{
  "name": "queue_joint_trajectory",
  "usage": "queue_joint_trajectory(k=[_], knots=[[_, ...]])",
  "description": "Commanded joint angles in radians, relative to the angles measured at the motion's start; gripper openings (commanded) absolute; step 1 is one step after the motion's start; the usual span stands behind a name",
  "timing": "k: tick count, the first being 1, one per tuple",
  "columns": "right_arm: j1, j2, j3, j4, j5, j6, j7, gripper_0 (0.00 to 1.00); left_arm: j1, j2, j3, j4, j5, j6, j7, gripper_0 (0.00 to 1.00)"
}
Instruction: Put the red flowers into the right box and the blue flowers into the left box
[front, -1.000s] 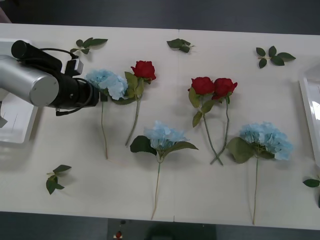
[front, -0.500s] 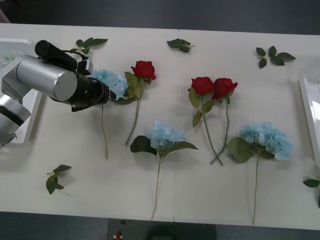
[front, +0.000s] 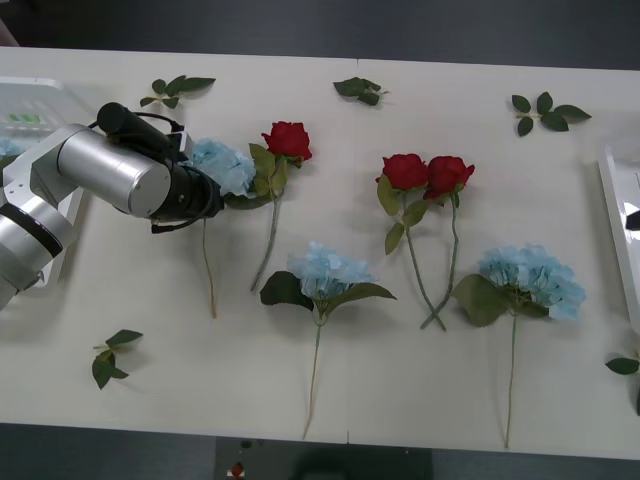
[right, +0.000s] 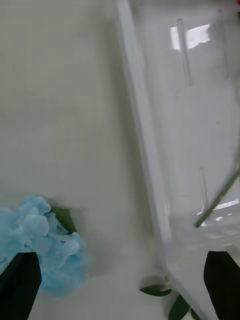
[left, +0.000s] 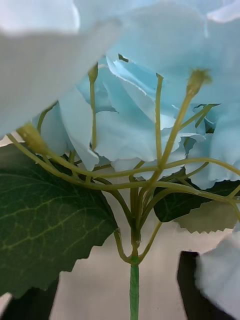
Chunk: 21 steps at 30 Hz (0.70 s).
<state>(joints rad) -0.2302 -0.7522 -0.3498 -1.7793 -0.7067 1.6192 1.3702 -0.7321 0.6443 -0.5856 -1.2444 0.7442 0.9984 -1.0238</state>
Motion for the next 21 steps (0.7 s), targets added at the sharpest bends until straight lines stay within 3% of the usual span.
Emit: queue_joint_trajectory(k=[1, 6, 15, 21], knots=[[0.012, 0.050, 0.032, -0.111, -0.010, 0.031, -0.111, 0.95, -0.027, 0.017, 0.010, -0.009, -0.011, -0.009, 0.024, 0.08], [0.038, 0.085, 0.088, -0.184, -0.013, 0.065, -0.181, 0.95, -0.026, 0.017, 0.009, -0.007, -0.013, -0.009, 0.025, 0.00], [0.181, 0.139, 0.146, -0.350, -0.007, 0.068, -0.260, 0.95, -0.030, 0.026, 0.009, -0.012, -0.020, -0.009, 0.025, 0.00], [0.275, 0.169, 0.153, -0.413, 0.003, 0.061, -0.250, 0.95, -0.032, 0.118, 0.024, -0.156, -0.017, 0.031, 0.034, 0.00]])
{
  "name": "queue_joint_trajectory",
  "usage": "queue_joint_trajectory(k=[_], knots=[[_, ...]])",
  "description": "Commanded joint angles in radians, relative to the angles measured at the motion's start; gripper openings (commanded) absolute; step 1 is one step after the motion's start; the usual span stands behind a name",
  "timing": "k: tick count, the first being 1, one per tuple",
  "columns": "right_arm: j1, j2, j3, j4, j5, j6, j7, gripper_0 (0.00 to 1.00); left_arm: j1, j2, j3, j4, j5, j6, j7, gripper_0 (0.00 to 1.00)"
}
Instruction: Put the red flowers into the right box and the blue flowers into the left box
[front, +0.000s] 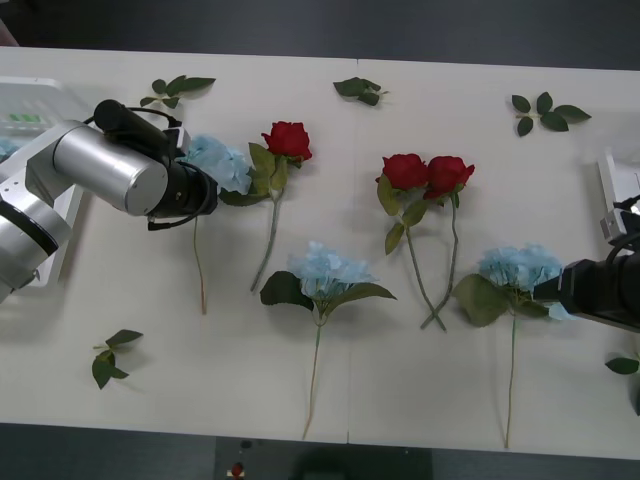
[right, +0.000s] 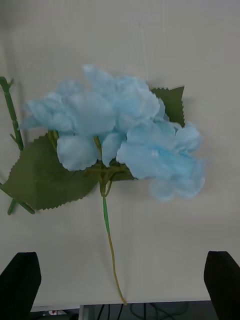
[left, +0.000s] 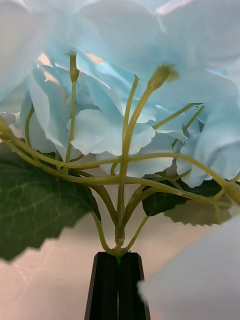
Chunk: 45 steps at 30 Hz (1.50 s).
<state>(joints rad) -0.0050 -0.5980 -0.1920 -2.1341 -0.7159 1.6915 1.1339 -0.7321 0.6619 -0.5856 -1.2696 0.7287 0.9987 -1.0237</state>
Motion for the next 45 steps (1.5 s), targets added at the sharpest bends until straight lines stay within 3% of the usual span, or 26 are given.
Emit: queue_joint_trajectory(k=[1, 8, 19, 24, 30, 40, 45], knots=[[0.060, 0.017, -0.001, -0.059, 0.013, -0.016, -0.013, 0.95, -0.032, 0.113, 0.029, -0.155, -0.002, 0.041, 0.037, 0.00], [0.120, 0.017, 0.068, -0.059, 0.055, -0.092, -0.009, 0.95, -0.032, 0.249, 0.156, -0.387, -0.032, 0.140, 0.047, 0.00], [0.125, 0.015, 0.151, 0.036, 0.112, -0.207, 0.001, 0.95, -0.030, 0.392, 0.368, -0.383, -0.032, 0.238, 0.028, 0.00], [0.123, 0.015, 0.177, 0.094, 0.125, -0.280, 0.014, 0.95, -0.030, 0.447, 0.425, -0.298, -0.032, 0.256, 0.008, 0.00], [0.120, 0.015, 0.217, 0.160, 0.144, -0.365, 0.027, 0.95, -0.029, 0.496, 0.454, -0.090, -0.043, 0.201, -0.096, 0.00], [0.112, 0.017, 0.249, 0.203, 0.185, -0.395, 0.032, 0.95, -0.029, 0.498, 0.452, 0.211, 0.008, 0.083, -0.214, 0.00], [0.112, 0.017, 0.272, 0.224, 0.207, -0.431, 0.027, 0.95, -0.027, 0.493, 0.449, 0.296, 0.093, 0.052, -0.277, 0.00]])
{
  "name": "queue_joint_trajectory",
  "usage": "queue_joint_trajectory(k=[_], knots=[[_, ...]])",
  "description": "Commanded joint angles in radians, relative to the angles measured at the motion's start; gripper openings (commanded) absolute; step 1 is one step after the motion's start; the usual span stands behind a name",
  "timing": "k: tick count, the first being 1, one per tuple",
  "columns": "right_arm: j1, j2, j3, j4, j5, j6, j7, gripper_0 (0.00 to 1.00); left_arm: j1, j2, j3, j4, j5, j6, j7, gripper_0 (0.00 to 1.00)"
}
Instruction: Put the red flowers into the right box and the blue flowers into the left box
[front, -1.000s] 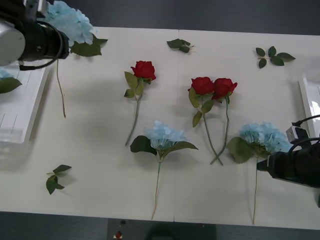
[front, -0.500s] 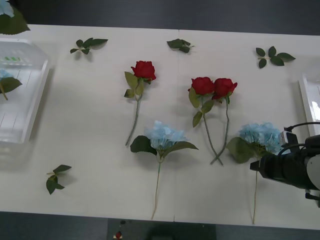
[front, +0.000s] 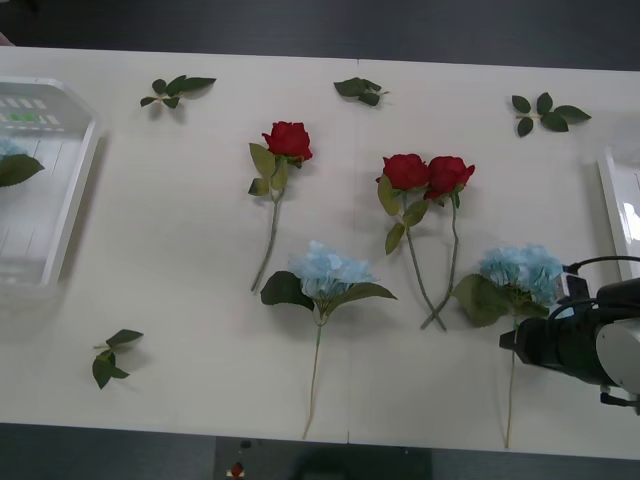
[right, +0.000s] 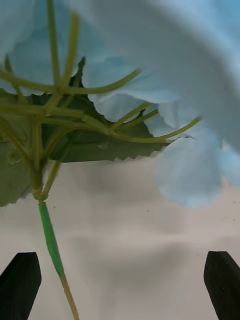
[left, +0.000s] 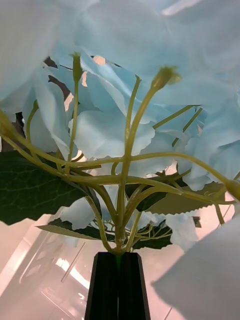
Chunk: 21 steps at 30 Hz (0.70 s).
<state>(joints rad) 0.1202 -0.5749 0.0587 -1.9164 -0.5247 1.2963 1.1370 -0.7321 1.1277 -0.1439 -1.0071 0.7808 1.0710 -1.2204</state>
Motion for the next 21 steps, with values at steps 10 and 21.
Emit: queue_joint_trajectory(k=[10, 21], knots=[[-0.017, -0.002, 0.052, 0.017, 0.074, -0.057, 0.012, 0.37, 0.057, 0.018, 0.007, 0.030, 0.107, -0.071, -0.114, 0.00], [-0.039, 0.023, 0.052, 0.016, 0.118, -0.035, 0.003, 0.00, 0.117, 0.018, 0.007, 0.005, 0.144, -0.115, -0.114, 0.41]])
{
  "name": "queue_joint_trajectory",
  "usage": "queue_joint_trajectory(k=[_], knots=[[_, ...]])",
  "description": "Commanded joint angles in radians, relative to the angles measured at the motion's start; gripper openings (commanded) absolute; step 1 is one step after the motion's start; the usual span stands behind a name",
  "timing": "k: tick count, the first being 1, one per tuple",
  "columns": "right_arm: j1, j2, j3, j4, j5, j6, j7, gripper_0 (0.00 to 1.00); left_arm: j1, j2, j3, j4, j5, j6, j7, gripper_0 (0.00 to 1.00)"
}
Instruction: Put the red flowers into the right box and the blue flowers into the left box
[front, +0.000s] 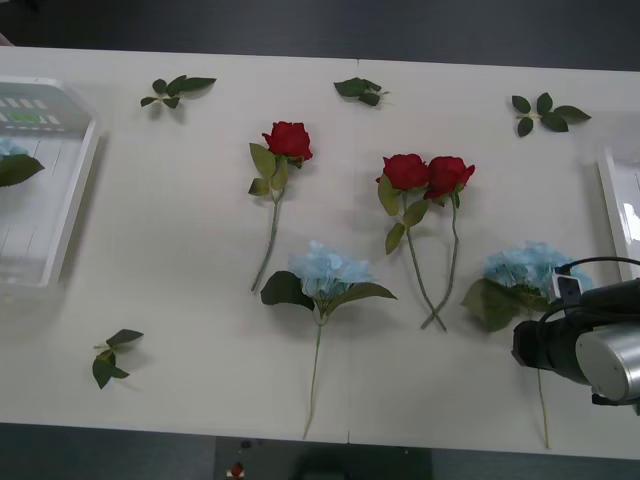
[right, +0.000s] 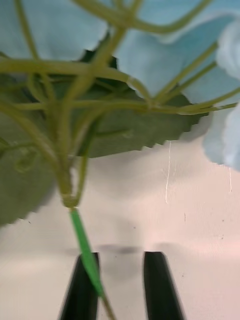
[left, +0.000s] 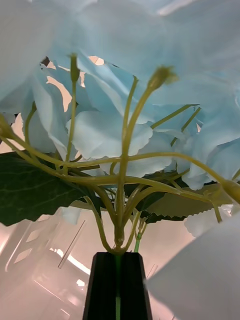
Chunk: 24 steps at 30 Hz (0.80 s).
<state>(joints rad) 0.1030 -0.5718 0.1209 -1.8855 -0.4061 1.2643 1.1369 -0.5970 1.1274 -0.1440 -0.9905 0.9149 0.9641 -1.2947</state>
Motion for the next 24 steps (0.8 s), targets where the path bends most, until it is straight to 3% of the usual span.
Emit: queue_joint_trajectory(k=[1, 5, 10, 17, 24], knots=[[-0.022, 0.021, -0.012, -0.015, -0.002, -0.005, 0.004, 0.00, -0.018, 0.017, 0.007, -0.011, 0.010, -0.010, -0.040, 0.45], [-0.029, 0.020, -0.018, -0.020, -0.010, -0.013, 0.006, 0.00, -0.018, 0.018, 0.007, -0.014, 0.021, -0.008, -0.040, 0.78], [-0.034, 0.015, -0.060, -0.050, -0.034, -0.025, 0.041, 0.00, -0.018, 0.018, 0.009, -0.039, 0.030, -0.008, -0.035, 0.99], [-0.037, 0.010, -0.165, -0.090, -0.157, -0.020, 0.219, 0.00, -0.018, 0.018, 0.030, -0.108, 0.062, 0.004, -0.023, 1.00], [-0.075, 0.012, -0.253, -0.116, -0.306, 0.027, 0.411, 0.00, -0.018, 0.018, 0.081, -0.264, 0.095, 0.157, 0.022, 1.00]])
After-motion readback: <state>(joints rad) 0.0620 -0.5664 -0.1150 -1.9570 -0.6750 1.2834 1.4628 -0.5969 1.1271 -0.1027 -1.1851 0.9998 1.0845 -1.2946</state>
